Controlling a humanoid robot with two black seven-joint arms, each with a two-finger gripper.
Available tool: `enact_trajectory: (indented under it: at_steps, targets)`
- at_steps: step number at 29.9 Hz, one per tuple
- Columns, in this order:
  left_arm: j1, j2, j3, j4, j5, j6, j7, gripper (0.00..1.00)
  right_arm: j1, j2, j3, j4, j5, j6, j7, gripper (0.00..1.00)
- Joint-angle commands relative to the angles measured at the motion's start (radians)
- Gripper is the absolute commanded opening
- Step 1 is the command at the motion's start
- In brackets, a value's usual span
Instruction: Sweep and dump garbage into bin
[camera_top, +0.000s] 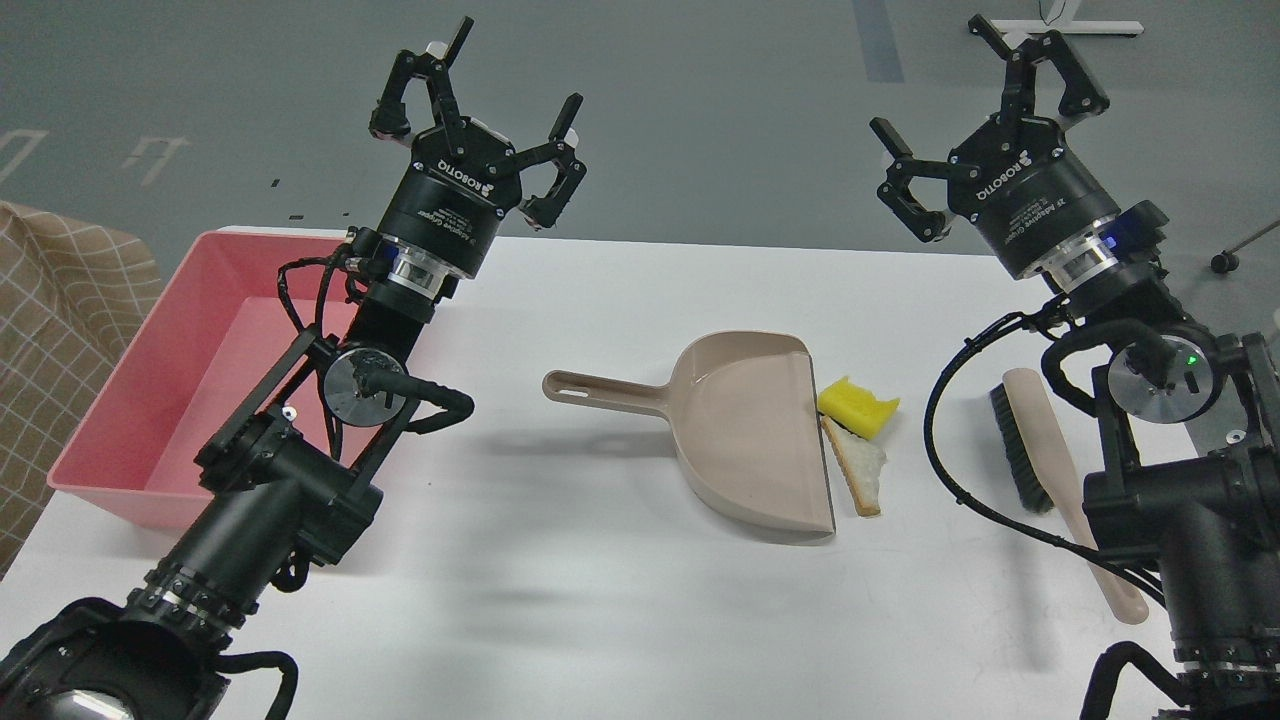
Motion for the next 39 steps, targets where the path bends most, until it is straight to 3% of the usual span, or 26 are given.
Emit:
enact_trajectory:
  at_steps: [1, 7, 20, 23, 26, 28, 29, 30, 32, 34, 39]
  targets:
    - [0.000, 0.000, 0.001, -0.005, 0.001, 0.000, 0.003, 0.99, 0.000, 0.000, 0.000, 0.000, 0.001, 0.000, 0.000, 1.00]
    - [-0.002, 0.001, 0.003, -0.006, 0.005, 0.004, 0.009, 0.99, -0.003, 0.000, 0.000, 0.000, -0.001, 0.000, 0.000, 1.00]
    - [-0.003, -0.005, 0.003, -0.026, 0.096, 0.111, -0.001, 0.99, -0.008, 0.000, 0.000, 0.000, -0.001, 0.000, 0.000, 1.00]
    - [-0.002, -0.008, 0.004, -0.103, 0.233, 0.237, -0.017, 0.99, -0.009, 0.000, 0.000, 0.000, -0.001, 0.000, 0.000, 1.00]
    - [0.006, -0.020, 0.029, -0.164, 0.468, 0.399, -0.076, 0.99, -0.011, 0.000, 0.000, 0.000, -0.001, 0.000, 0.000, 1.00]
    - [-0.005, -0.020, 0.137, -0.196, 0.694, 0.613, -0.095, 0.99, -0.011, 0.000, -0.002, 0.000, 0.001, 0.000, -0.005, 1.00]
    - [-0.008, -0.017, 0.170, -0.199, 0.736, 0.668, -0.086, 0.99, -0.011, 0.000, 0.000, 0.000, 0.001, 0.000, -0.005, 1.00]
    - [-0.015, -0.016, 0.219, -0.201, 0.773, 0.773, -0.058, 0.99, -0.011, 0.000, 0.000, 0.000, -0.001, 0.000, -0.005, 1.00]
    - [-0.031, -0.013, 0.257, -0.201, 0.774, 0.847, 0.000, 0.99, -0.011, 0.000, 0.000, 0.000, 0.001, 0.000, -0.005, 1.00]
    - [-0.045, 0.000, 0.308, -0.204, 0.792, 0.909, 0.087, 0.99, -0.014, 0.000, 0.000, 0.000, 0.001, 0.000, -0.005, 1.00]
    - [-0.049, 0.021, 0.320, -0.218, 0.832, 0.956, 0.101, 0.99, -0.023, 0.000, 0.000, 0.002, 0.001, 0.000, -0.005, 1.00]
